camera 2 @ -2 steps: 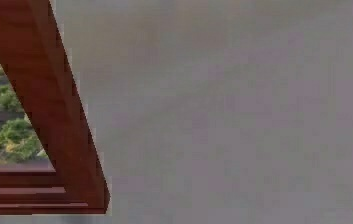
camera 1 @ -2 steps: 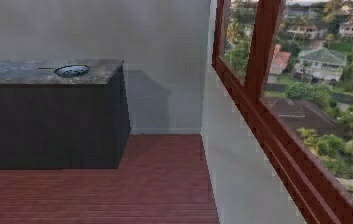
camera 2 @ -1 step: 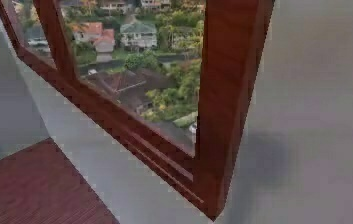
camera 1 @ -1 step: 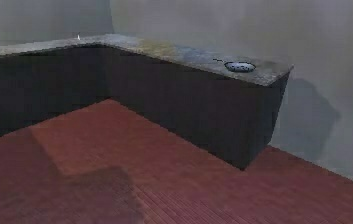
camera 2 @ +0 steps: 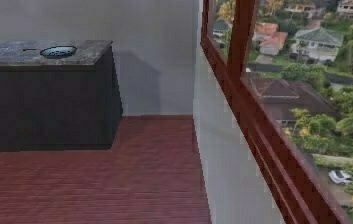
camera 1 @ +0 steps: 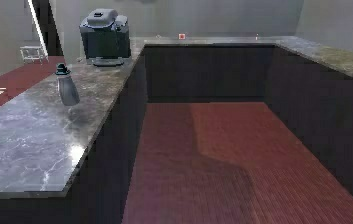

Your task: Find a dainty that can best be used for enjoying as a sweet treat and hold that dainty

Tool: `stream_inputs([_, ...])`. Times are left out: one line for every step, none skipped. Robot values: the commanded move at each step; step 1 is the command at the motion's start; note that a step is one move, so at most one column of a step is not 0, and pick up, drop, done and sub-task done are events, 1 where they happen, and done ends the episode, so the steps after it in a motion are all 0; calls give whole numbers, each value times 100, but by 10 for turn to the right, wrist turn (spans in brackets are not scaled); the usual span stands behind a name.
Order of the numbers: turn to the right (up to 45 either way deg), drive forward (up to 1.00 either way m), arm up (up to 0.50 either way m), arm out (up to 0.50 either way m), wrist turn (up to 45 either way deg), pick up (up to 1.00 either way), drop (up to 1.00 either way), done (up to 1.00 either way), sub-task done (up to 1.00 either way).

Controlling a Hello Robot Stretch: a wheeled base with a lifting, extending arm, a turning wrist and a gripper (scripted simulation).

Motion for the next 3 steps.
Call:
stream_inputs([0, 10, 0, 0, 0, 0, 0, 0, 0])
stream_inputs([0, 100, 0, 0, 0, 0, 0, 0, 0])
stream_inputs([0, 100, 0, 0, 0, 0, 0, 0, 0])
